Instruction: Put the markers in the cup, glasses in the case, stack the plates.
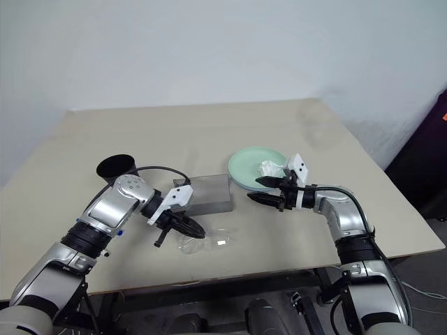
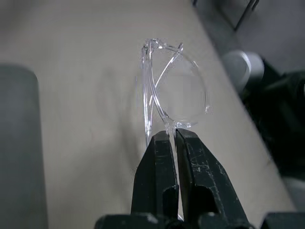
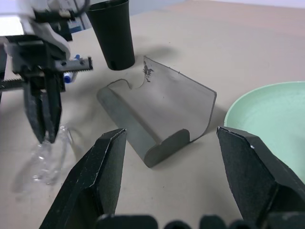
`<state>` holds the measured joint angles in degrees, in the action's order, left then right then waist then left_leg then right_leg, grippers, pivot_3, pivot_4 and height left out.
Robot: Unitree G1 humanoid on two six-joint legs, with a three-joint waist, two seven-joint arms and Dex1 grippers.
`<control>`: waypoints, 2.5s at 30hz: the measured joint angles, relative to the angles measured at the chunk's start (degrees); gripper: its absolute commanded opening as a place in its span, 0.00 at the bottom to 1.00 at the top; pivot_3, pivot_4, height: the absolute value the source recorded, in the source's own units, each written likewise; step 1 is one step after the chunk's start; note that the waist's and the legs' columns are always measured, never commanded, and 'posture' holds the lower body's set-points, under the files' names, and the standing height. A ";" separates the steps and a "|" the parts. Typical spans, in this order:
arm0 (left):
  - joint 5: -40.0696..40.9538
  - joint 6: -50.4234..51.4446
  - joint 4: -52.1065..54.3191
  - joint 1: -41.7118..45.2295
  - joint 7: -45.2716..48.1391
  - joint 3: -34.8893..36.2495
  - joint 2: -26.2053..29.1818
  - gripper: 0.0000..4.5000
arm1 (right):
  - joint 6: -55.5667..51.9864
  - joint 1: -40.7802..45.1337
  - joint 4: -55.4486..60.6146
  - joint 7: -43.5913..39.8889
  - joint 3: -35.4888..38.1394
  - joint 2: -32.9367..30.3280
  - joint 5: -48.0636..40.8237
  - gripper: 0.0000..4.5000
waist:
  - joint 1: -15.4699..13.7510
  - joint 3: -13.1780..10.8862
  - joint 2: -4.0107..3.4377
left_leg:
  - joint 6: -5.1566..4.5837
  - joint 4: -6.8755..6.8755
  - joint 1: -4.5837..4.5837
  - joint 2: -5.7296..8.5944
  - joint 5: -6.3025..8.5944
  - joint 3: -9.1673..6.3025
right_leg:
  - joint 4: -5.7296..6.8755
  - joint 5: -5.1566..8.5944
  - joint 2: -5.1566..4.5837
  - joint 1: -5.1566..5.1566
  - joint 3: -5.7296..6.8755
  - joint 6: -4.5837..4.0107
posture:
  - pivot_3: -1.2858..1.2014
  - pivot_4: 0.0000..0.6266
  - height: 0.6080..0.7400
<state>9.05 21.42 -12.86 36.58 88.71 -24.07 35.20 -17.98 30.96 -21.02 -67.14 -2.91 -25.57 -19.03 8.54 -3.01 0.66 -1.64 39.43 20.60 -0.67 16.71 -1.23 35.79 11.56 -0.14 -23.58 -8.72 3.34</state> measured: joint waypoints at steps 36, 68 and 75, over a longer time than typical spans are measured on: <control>-23.88 -36.28 -38.42 18.15 -24.12 -0.27 -10.58 0.01 | 2.00 -0.05 -2.30 2.75 0.94 1.63 0.03 0.73 | -1.35 0.00 0.01 | -0.02 0.22 0.07 0.04 0.01 -0.04 | 0.07 -0.02 0.03 0.03 0.02 0.01 | 0.52 0.00 1.00; -22.76 -35.77 -44.09 22.16 -31.76 4.90 -12.12 0.53 | 2.29 -0.13 -2.36 3.22 -0.26 2.28 0.72 0.73 | -1.36 0.01 0.02 | -0.02 0.24 0.09 0.04 0.01 -0.10 | 0.09 -0.02 0.04 0.03 0.04 0.02 | 0.52 0.00 1.00; -21.54 -36.83 -37.31 19.20 -24.84 4.32 -13.44 0.53 | 2.30 -0.13 -2.30 3.46 -0.37 2.73 0.97 0.73 | -1.41 0.01 0.01 | -0.01 0.23 0.09 0.04 0.01 -0.09 | 0.08 -0.02 0.04 0.03 0.04 0.02 | 0.52 0.00 1.00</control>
<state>-12.50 -15.41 -50.18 55.78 63.87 -19.75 21.76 -15.69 30.84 -23.31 -63.67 -3.28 -22.84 -18.06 7.13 -3.00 0.68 -1.66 39.66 20.70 -0.63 16.72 -1.33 35.86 11.54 -0.10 -23.54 -8.68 3.35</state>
